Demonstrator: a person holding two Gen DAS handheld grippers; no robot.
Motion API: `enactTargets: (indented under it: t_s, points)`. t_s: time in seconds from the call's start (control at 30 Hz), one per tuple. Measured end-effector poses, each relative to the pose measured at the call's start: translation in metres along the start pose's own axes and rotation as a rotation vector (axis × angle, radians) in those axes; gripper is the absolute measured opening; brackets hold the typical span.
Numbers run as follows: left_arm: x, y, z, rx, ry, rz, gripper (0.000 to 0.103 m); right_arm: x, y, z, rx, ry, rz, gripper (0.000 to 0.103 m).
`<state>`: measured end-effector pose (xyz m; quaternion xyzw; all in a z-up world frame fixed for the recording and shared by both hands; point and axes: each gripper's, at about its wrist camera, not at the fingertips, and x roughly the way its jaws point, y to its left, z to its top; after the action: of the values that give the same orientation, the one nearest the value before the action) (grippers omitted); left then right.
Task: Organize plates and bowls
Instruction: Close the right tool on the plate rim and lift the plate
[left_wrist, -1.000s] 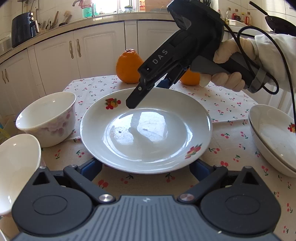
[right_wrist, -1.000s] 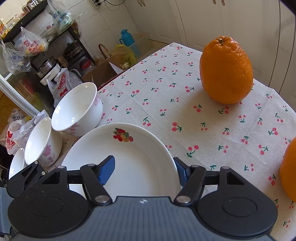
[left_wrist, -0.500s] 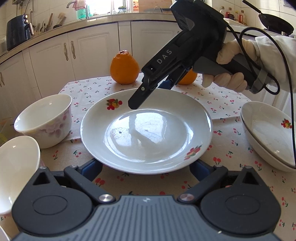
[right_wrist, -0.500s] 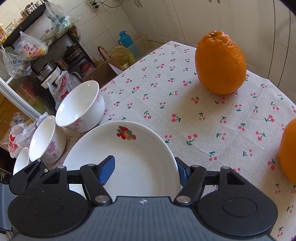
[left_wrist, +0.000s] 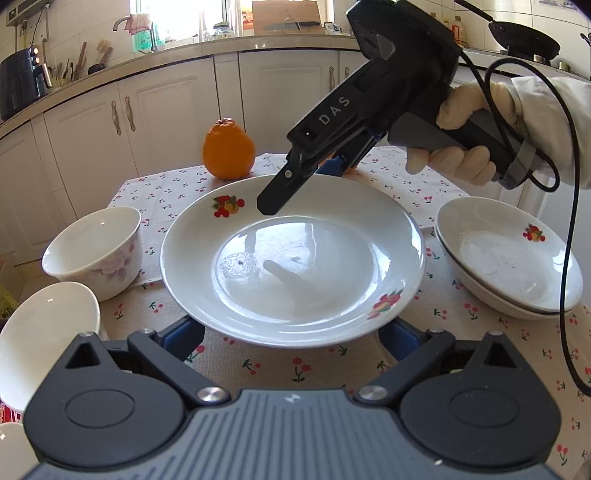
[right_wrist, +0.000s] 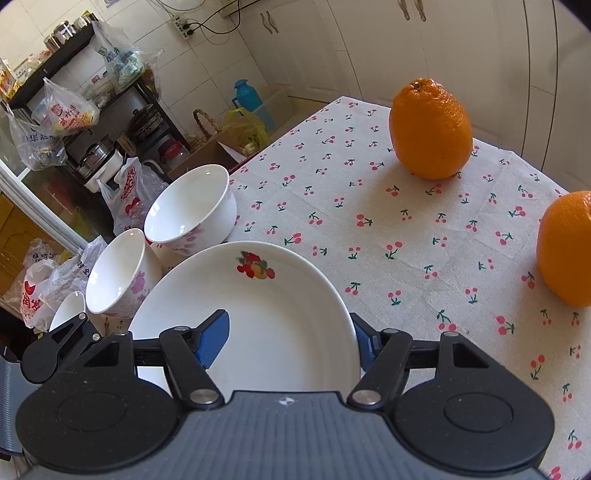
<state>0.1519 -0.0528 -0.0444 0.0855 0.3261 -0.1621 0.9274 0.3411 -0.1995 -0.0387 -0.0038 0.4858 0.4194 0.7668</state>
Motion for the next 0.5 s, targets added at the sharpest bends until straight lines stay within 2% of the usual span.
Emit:
enactTargets:
  t_s: [0.5]
  points:
    - [-0.029,-0.019,0.004,0.054,-0.019,-0.071,0.1,-0.047,0.02,-0.04,0.032,-0.051,-0.055,0.074]
